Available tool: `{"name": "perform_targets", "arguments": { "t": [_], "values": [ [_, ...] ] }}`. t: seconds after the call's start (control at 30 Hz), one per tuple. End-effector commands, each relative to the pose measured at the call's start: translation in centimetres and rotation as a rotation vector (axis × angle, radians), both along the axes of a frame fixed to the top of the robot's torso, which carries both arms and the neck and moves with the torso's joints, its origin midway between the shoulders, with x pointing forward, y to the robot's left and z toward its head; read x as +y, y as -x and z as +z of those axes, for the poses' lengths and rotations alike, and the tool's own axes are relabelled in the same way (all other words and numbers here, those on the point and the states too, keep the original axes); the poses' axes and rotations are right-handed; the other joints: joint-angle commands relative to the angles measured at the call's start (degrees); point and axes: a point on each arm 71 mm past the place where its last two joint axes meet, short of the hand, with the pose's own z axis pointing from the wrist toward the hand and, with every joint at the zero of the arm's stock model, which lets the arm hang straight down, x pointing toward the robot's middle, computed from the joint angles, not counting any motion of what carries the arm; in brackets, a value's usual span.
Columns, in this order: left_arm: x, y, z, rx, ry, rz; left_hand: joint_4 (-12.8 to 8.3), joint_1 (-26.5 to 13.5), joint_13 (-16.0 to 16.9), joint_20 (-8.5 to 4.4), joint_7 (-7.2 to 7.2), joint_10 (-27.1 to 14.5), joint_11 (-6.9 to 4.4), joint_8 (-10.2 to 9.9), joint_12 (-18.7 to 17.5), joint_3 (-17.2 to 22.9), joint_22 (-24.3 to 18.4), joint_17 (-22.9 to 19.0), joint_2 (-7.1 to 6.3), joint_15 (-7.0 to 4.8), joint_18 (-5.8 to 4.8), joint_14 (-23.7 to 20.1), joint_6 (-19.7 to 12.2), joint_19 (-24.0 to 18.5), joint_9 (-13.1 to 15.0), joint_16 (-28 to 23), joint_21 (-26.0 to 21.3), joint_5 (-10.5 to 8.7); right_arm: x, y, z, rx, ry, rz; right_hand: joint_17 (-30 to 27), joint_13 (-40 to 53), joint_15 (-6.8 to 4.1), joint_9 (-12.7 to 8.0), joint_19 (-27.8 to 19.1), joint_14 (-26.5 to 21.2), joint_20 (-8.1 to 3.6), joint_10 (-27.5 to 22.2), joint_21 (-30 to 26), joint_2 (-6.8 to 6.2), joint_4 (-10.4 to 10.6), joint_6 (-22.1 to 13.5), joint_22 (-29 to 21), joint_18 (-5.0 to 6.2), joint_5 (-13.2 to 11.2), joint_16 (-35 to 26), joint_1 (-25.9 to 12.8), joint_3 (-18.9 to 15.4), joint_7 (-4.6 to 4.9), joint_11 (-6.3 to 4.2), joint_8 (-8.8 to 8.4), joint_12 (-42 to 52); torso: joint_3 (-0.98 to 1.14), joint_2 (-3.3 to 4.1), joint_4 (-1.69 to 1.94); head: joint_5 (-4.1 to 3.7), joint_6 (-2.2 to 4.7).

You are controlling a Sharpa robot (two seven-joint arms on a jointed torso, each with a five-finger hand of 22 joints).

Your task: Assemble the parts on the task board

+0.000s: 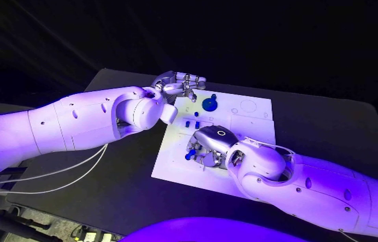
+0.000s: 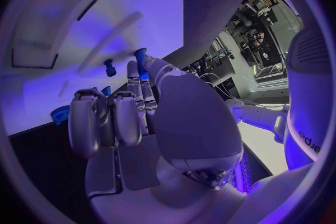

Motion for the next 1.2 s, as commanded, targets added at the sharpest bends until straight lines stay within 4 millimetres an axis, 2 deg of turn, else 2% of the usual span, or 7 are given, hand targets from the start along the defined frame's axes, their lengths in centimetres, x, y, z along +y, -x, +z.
{"name": "perform_targets", "arguments": {
  "t": [0.03,0.27,0.73,0.97,1.07,1.1,1.2],
  "values": [
    [-0.2,0.0,0.1,-0.006,0.007,-0.018,0.0,-0.2,0.1,0.34,0.01,-0.4,-0.07,0.1,0.2,-0.3,0.0,-0.1,0.13,0.01,0.73,-0.5,-0.3,0.0,-0.1,0.0,-0.2,-0.14,0.1,0.1,-0.3,-0.014,0.037,0.002,-0.1,-0.3,0.3,-0.4,1.5,2.3,-0.13,-1.0,-0.6,-0.86,0.3,-1.5,11.3,-0.64,0.5,-0.2,-1.1,0.3,0.66,0.59,-0.98,-0.9,-0.02,0.0,0.03,-0.09,0.06],
    [-0.3,0.1,0.1,-0.005,0.007,-0.019,0.0,-0.2,0.1,0.34,0.01,-0.4,-0.07,0.1,0.2,-0.3,0.0,-0.1,0.13,0.01,0.73,-0.5,-0.3,0.0,-0.1,0.0,-0.2,-0.14,0.5,0.1,-0.3,-0.019,0.026,0.004,-0.8,-0.7,1.02,-1.4,0.9,2.1,0.57,-3.5,-2.2,-2.91,0.9,-5.9,10.9,-0.33,1.6,-0.4,-3.7,-0.8,1.16,1.44,-1.66,-1.6,-0.01,-0.04,0.02,-0.11,0.03],
    [-0.1,0.0,0.2,-0.011,0.005,-0.007,0.1,-0.2,0.1,0.35,-0.01,-0.5,-0.08,0.2,0.4,-0.4,0.0,-0.1,0.22,0.01,0.73,-0.6,-0.3,0.1,-0.1,0.0,-0.2,-0.13,0.4,0.2,-0.2,-0.027,0.004,-0.001,-1.0,-0.5,0.77,-1.8,0.6,2.1,0.54,-4.1,-2.9,-3.79,1.0,-7.8,10.7,-0.16,3.7,-0.5,-5.1,-2.4,0.59,1.08,-1.48,-0.9,0.02,-0.01,0.02,-0.12,0.02],
    [-0.1,0.0,0.2,-0.01,0.004,-0.007,0.1,-0.2,0.1,0.35,-0.01,-0.5,-0.08,0.2,0.4,-0.4,0.0,-0.1,0.22,0.01,0.73,-0.6,-0.3,0.1,-0.1,0.0,-0.2,-0.13,-1.0,0.3,0.6,-0.063,-0.064,-0.038,-2.8,-0.4,0.9,-2.3,-0.9,1.6,0.6,-6.4,-6.9,-4.3,0.8,-10.4,9.5,0.57,4.3,-1.5,-5.7,-5.4,0.68,1.28,-1.45,-0.2,0.06,-0.06,-0.06,-0.53,0.33],
    [0.0,0.0,0.1,-0.009,0.004,-0.006,0.1,-0.2,0.1,0.35,-0.01,-0.5,-0.08,0.2,0.4,-0.4,0.0,-0.1,0.22,0.01,0.73,-0.6,-0.3,0.1,-0.1,0.0,-0.2,-0.13,-2.5,0.3,1.3,-0.045,-0.122,-0.061,-3.7,0.0,0.76,-2.7,-1.3,1.4,0.63,-7.1,-8.3,-5.37,2.5,-12.3,9.1,0.78,4.3,-2.0,-8.6,-11.4,0.52,1.13,-1.51,0.9,-0.01,-0.14,-0.12,-1.49,0.85],
    [0.0,0.0,0.1,-0.009,0.004,-0.006,0.1,-0.2,0.1,0.35,-0.01,-0.5,-0.08,0.2,0.4,-0.4,0.0,-0.1,0.22,0.01,0.73,-0.6,-0.3,0.1,-0.1,0.0,-0.2,-0.13,-3.2,0.2,1.6,-0.034,-0.145,-0.073,-5.0,0.5,0.22,-3.0,-1.8,1.0,0.79,-8.2,-9.8,-3.02,3.3,-14.1,8.5,0.86,4.7,-3.0,-6.7,-19.5,0.35,1.21,-0.96,2.4,-0.03,-0.17,-0.08,-2.05,1.07],
    [0.0,0.0,0.1,-0.009,0.003,-0.006,0.1,-0.3,0.1,0.35,-0.01,-0.5,-0.08,0.2,0.4,-0.4,0.0,-0.1,0.23,0.01,0.74,-0.6,-0.3,0.1,-0.1,0.1,-0.3,-0.13,-5.4,-0.1,2.5,0.002,-0.193,-0.112,-5.4,1.1,0.6,-2.8,-1.5,1.2,0.45,-7.6,-9.8,-2.36,4.8,-13.5,8.5,0.99,4.3,-3.1,-6.8,-23.0,0.93,0.87,-0.92,4.1,-0.04,-0.29,-0.21,-3.33,1.54]
  ]
}}
